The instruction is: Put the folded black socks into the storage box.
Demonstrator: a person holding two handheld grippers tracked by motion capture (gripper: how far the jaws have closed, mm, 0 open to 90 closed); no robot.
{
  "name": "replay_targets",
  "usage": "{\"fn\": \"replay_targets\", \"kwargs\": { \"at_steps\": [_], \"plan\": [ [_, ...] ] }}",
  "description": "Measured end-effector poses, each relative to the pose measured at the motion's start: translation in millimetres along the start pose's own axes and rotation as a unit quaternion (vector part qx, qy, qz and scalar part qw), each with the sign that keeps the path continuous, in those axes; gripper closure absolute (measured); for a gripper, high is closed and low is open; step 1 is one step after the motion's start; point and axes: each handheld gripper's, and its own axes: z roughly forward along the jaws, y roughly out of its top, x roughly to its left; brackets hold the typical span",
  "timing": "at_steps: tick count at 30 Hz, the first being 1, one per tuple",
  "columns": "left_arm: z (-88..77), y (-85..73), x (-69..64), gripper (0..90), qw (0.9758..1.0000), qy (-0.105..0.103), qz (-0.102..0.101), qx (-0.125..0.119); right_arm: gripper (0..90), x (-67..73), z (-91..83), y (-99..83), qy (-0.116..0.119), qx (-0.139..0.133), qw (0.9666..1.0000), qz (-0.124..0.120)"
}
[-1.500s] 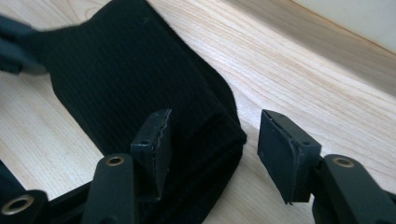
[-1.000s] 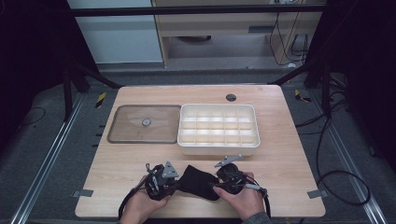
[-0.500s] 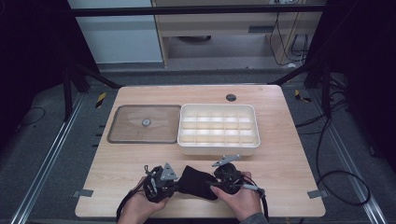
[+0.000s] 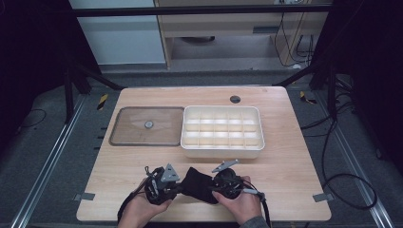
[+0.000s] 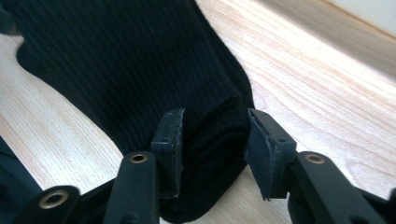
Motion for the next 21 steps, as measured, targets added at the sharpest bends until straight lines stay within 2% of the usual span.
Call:
{"fn": "replay_targets", "kwargs": {
  "at_steps": [1, 3, 6, 10, 15, 21],
  "plan": [
    [-0.5, 1.4, -0.4, 83.7, 1.0000, -0.001, 0.001, -0.001, 60.3, 0.1, 1.4, -0.5, 0.001, -0.001, 1.0000, -0.003],
    [-1.4, 4.1, -1.5, 83.7, 1.0000, -0.006, 0.004, -0.004, 61.3, 1.6, 2.4, -0.5, 0.001, 0.003, 1.0000, 0.007],
    [-3.1, 8.7, -3.8, 83.7, 0.9999, -0.009, 0.010, -0.006, 64.5, 1.3, 3.8, -0.6, 0.006, 0.000, 1.0000, 0.000],
    [-3.9, 14.0, -7.6, 83.7, 0.9996, -0.018, 0.019, -0.010, 69.0, 1.1, 4.6, -0.2, 0.012, 0.000, 0.9999, 0.003],
    [-1.1, 20.2, -13.9, 83.8, 0.9991, -0.028, 0.029, -0.010, 70.1, -0.5, 4.7, -1.8, 0.021, -0.001, 0.9997, 0.014],
    [1.2, 28.1, -24.3, 83.8, 0.9982, -0.035, 0.047, -0.009, 70.3, -3.3, 5.5, -4.0, 0.027, -0.009, 0.9995, 0.012]
  ]
}}
